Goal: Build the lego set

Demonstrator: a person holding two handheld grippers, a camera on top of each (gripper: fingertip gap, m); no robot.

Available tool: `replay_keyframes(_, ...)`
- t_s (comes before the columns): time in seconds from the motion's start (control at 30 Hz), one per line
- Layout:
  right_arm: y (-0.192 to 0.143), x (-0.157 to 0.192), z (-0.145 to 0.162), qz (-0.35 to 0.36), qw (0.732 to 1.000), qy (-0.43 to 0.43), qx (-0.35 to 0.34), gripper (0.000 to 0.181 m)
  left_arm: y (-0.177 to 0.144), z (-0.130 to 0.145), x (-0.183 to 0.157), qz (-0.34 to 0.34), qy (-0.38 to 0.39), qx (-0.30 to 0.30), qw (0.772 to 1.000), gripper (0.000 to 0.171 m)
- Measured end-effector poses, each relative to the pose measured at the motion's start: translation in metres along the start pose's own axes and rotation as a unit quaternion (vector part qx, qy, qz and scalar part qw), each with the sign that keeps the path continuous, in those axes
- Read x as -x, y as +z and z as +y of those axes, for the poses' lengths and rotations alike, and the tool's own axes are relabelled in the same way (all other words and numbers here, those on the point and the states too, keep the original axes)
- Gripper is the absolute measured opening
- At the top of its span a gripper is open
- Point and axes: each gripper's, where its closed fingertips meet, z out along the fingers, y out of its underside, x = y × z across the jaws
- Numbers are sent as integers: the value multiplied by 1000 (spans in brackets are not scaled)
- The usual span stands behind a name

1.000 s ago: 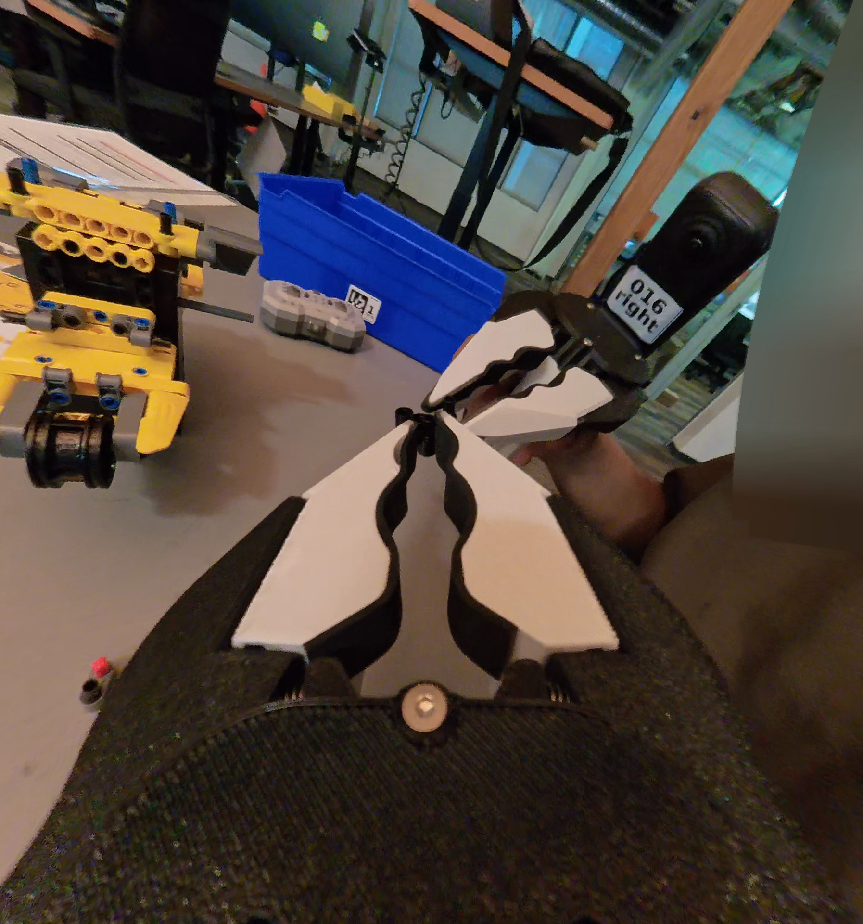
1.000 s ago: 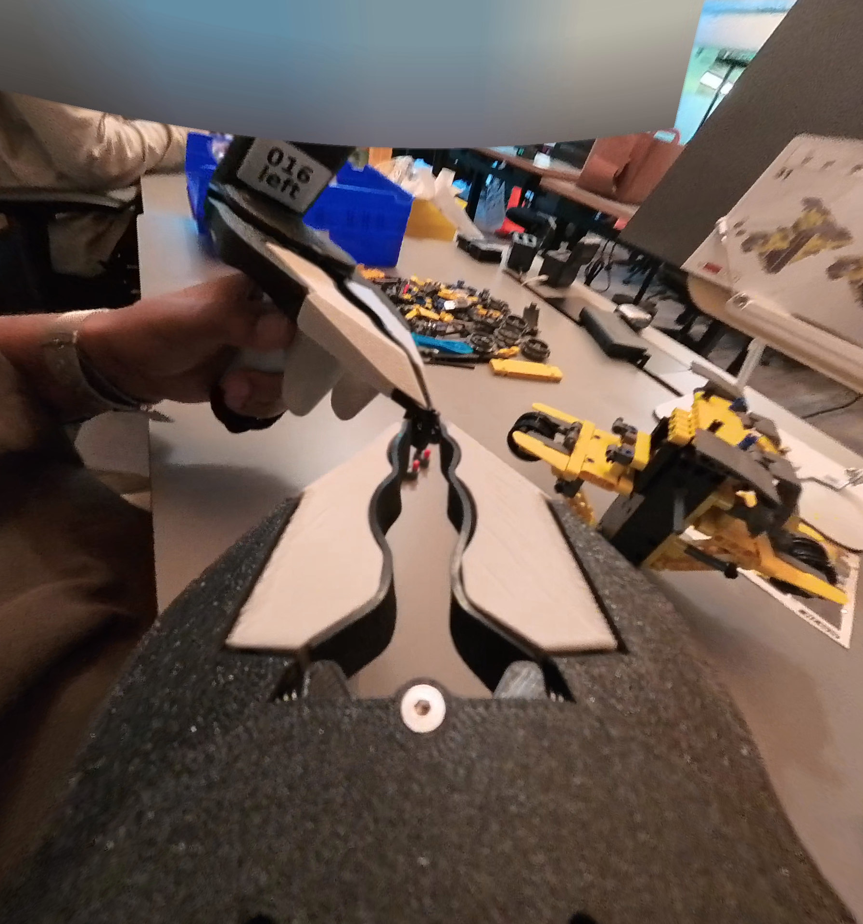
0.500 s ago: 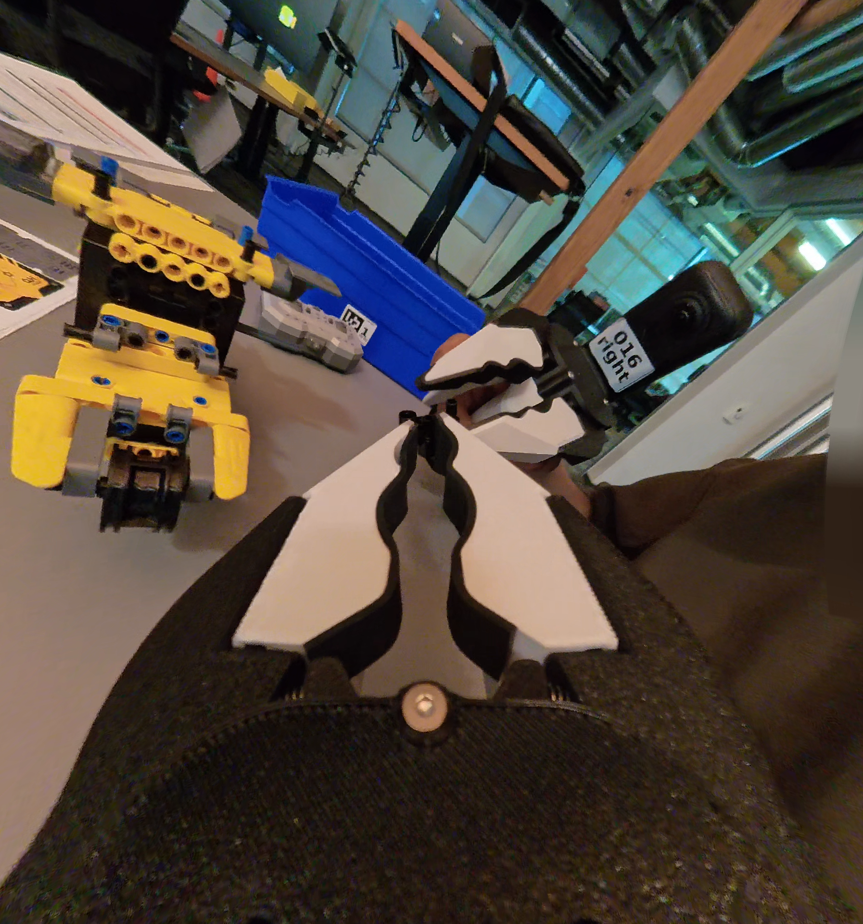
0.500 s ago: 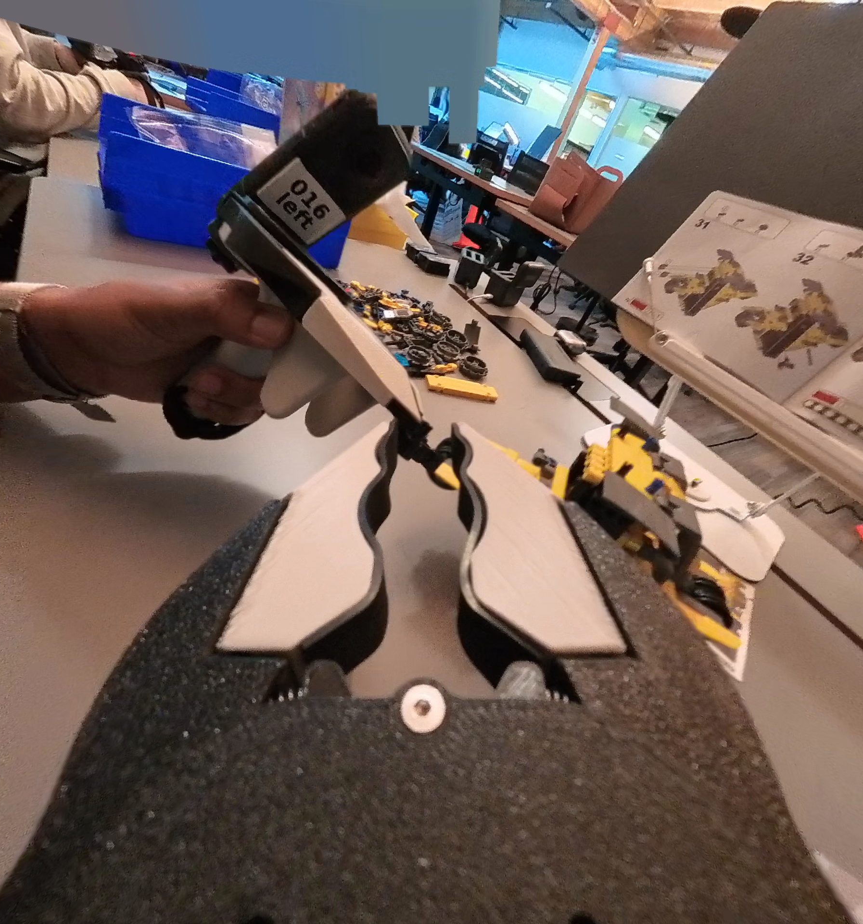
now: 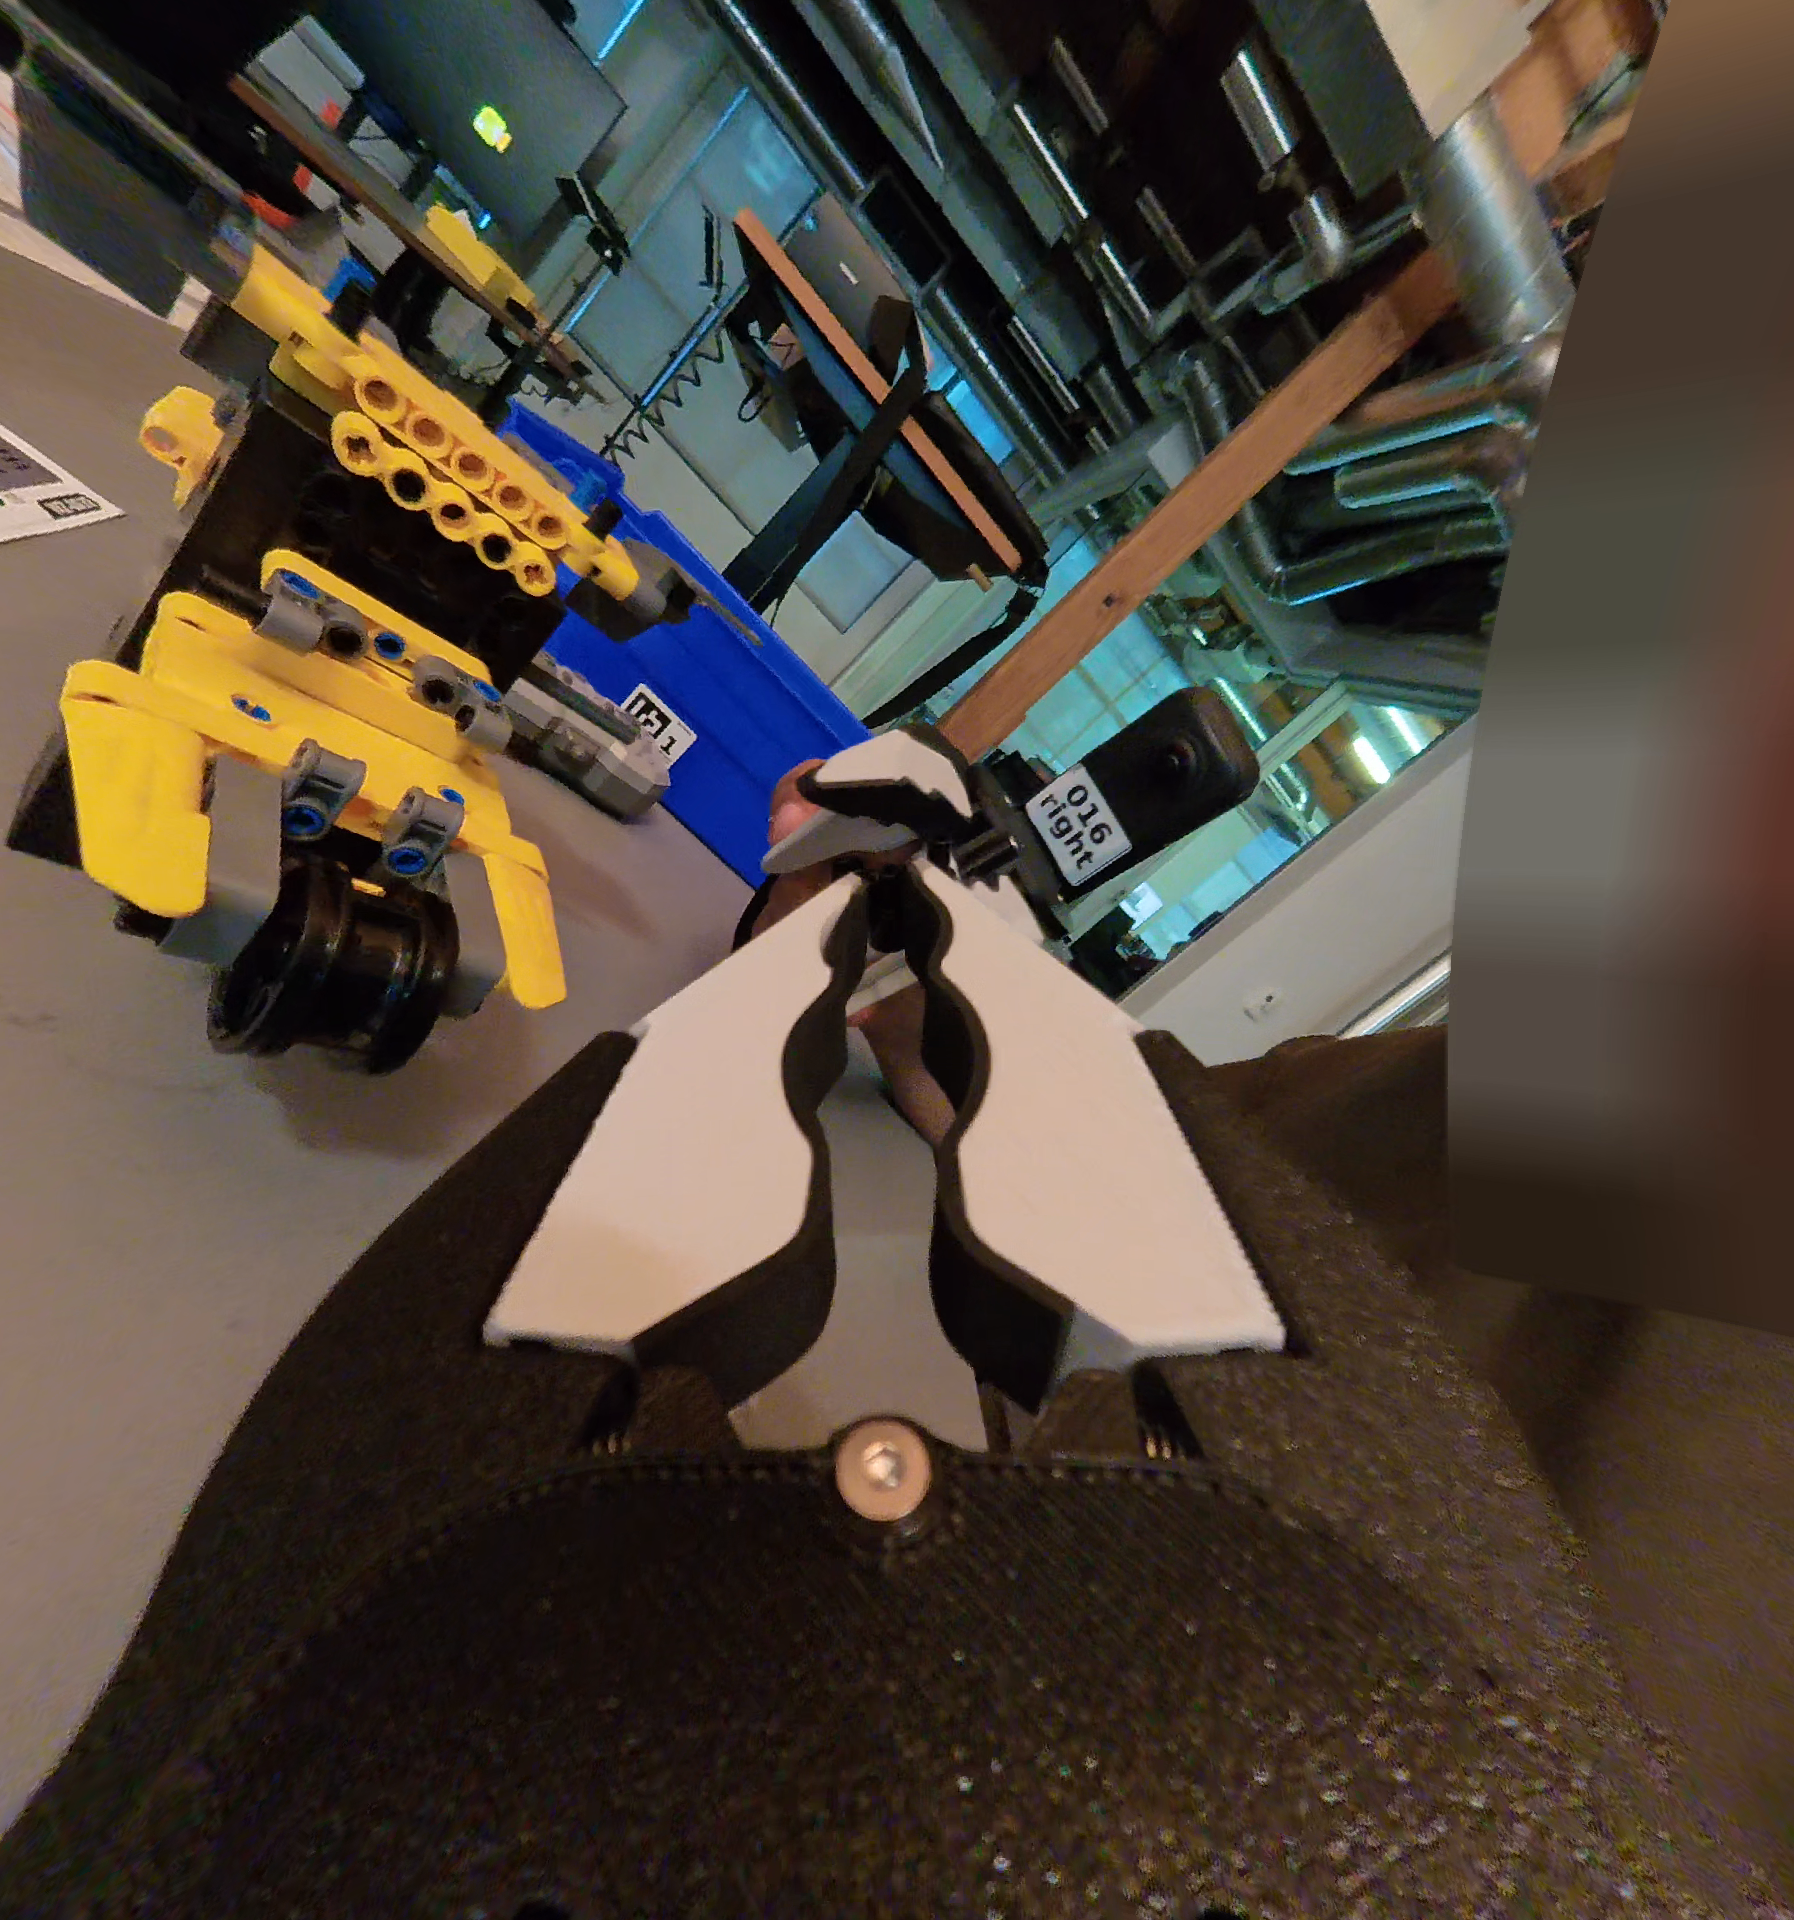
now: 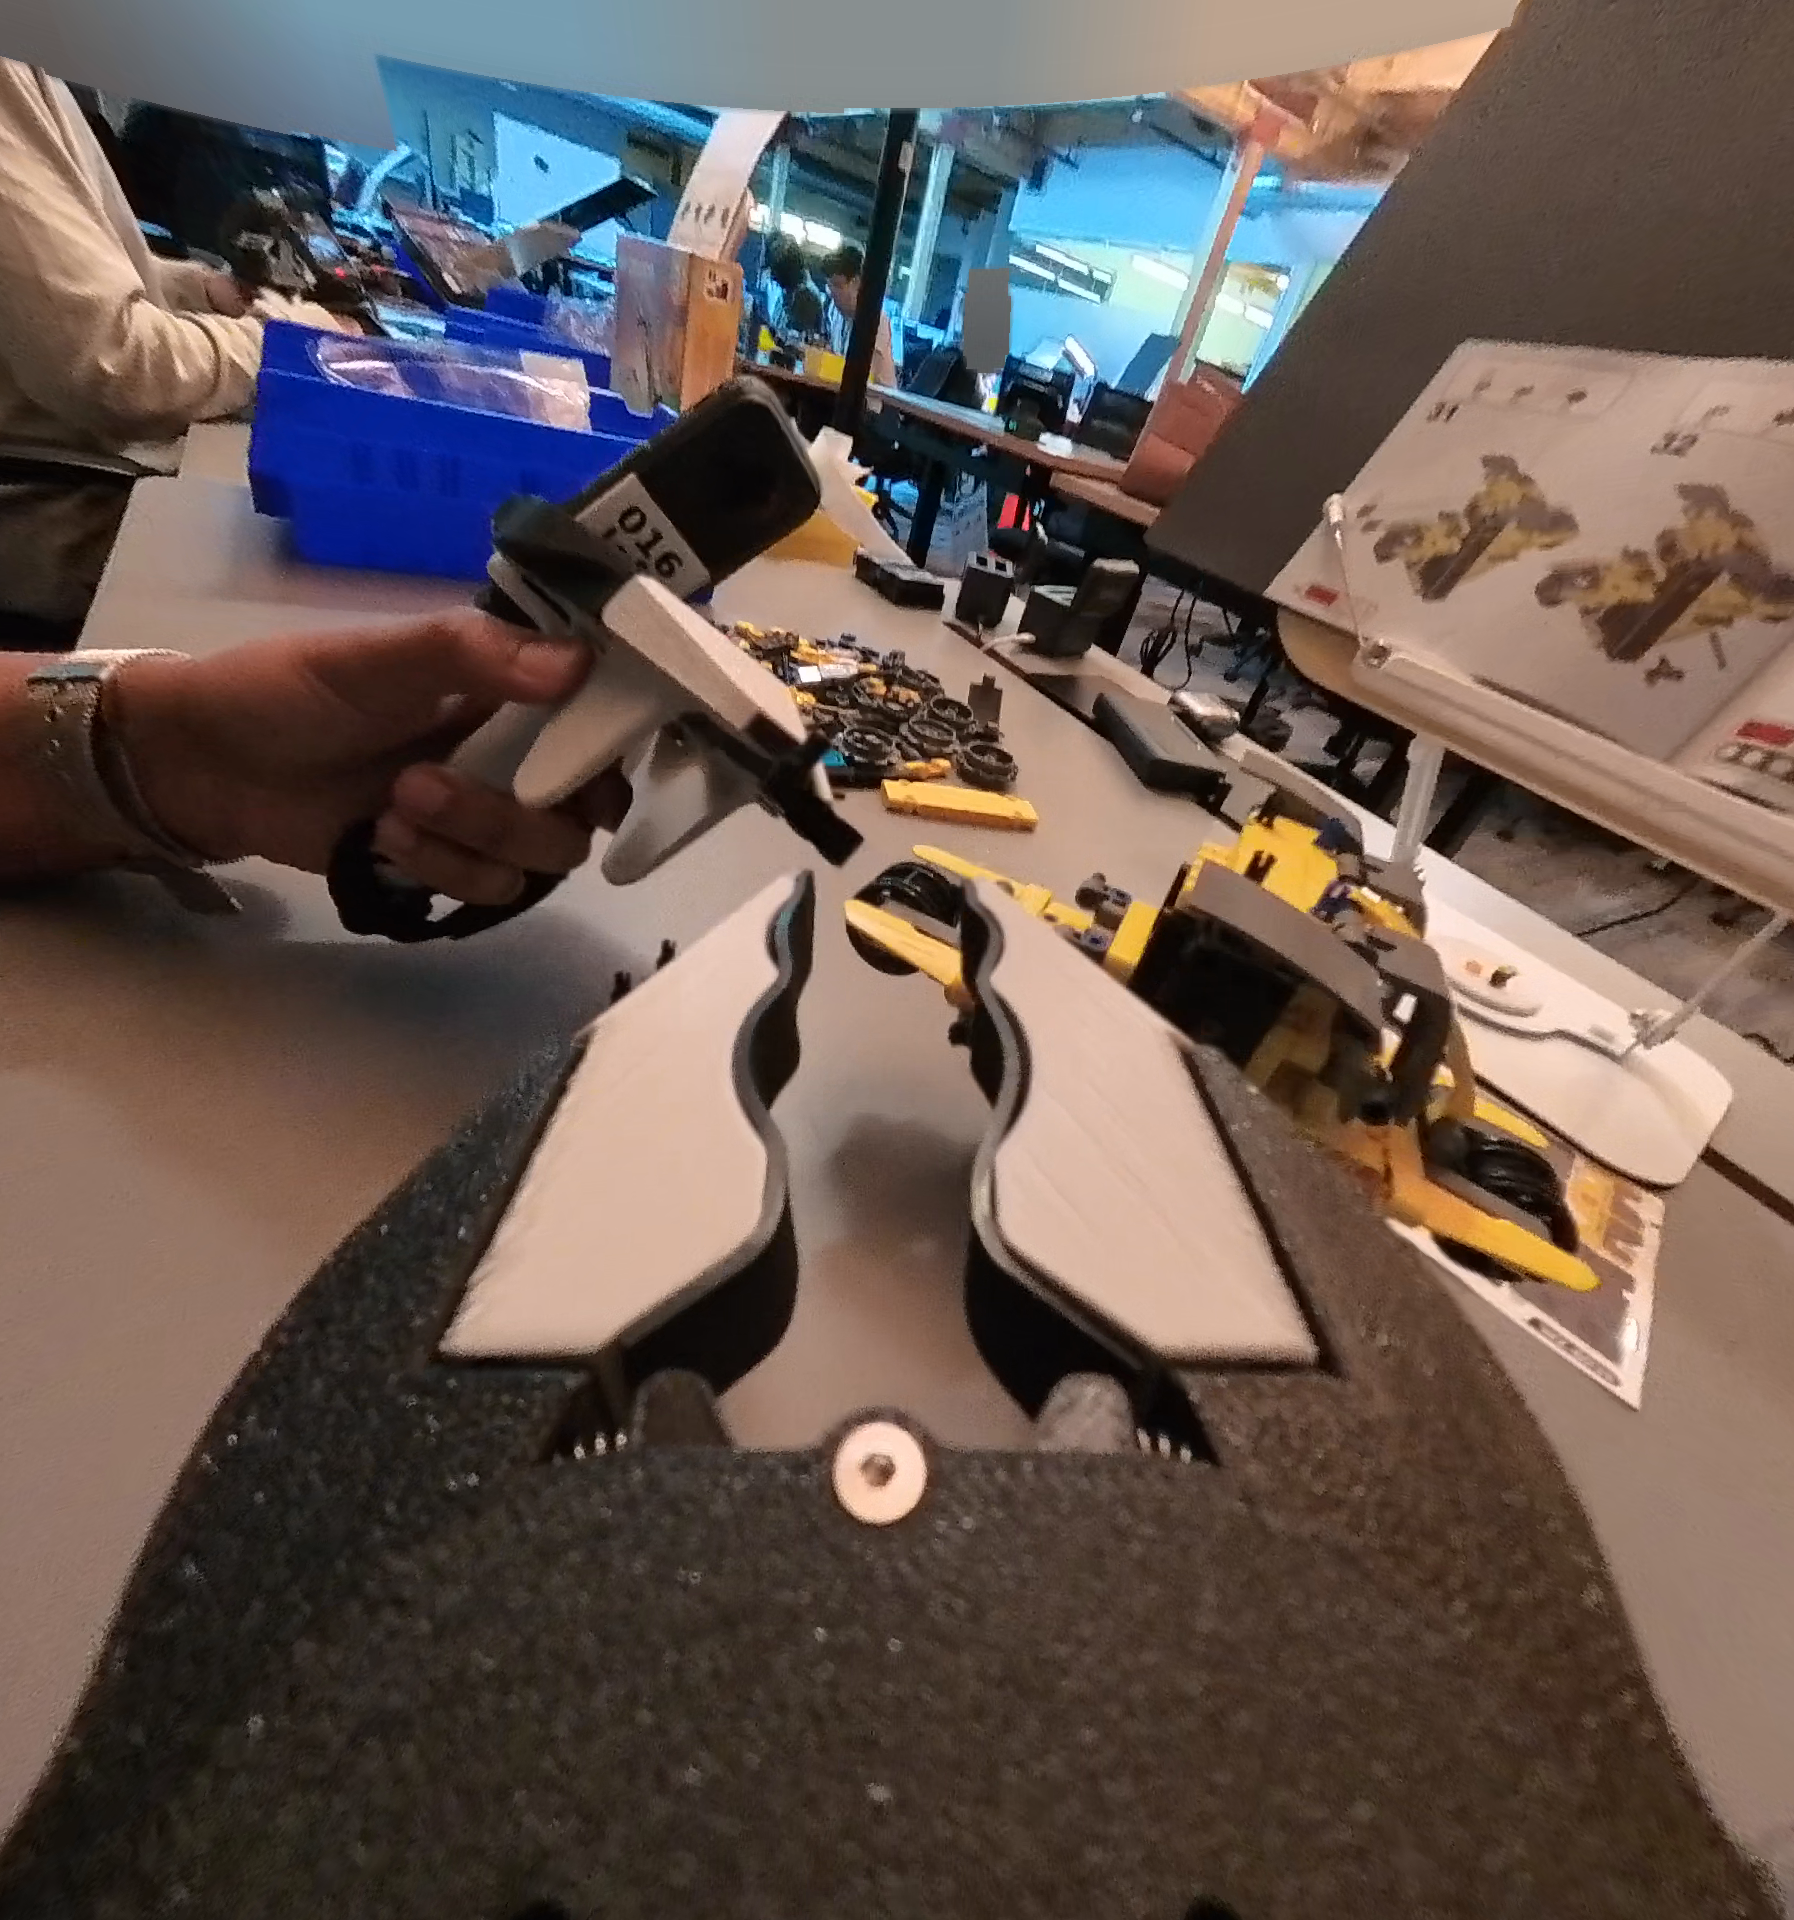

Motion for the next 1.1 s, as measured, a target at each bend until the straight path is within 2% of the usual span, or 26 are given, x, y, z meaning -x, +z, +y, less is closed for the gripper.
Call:
replay_keyframes(0.23, 7, 10, 8, -23, 1000, -6, 14, 33, 3, 7, -4, 19, -12, 13, 1000, 0)
replay_keyframes(0.4, 6, 13, 2, -34, 999, 4, -1, 34, 5, 9, -7, 28, -17, 17, 999, 0)
replay_keyframes(0.83, 3, 11, -6, -28, 999, 14, -21, 34, 1, 5, -9, 72, -72, -3, 995, 0)
replay_keyframes(0.97, 3, 14, -7, -36, 999, 10, -25, 32, 1, 5, -10, 84, -86, -6, 993, 0)
replay_keyframes(1.1, -2, 22, -18, -49, 997, -4, -58, 27, 4, 10, -14, 98, -97, 8, 990, 0)
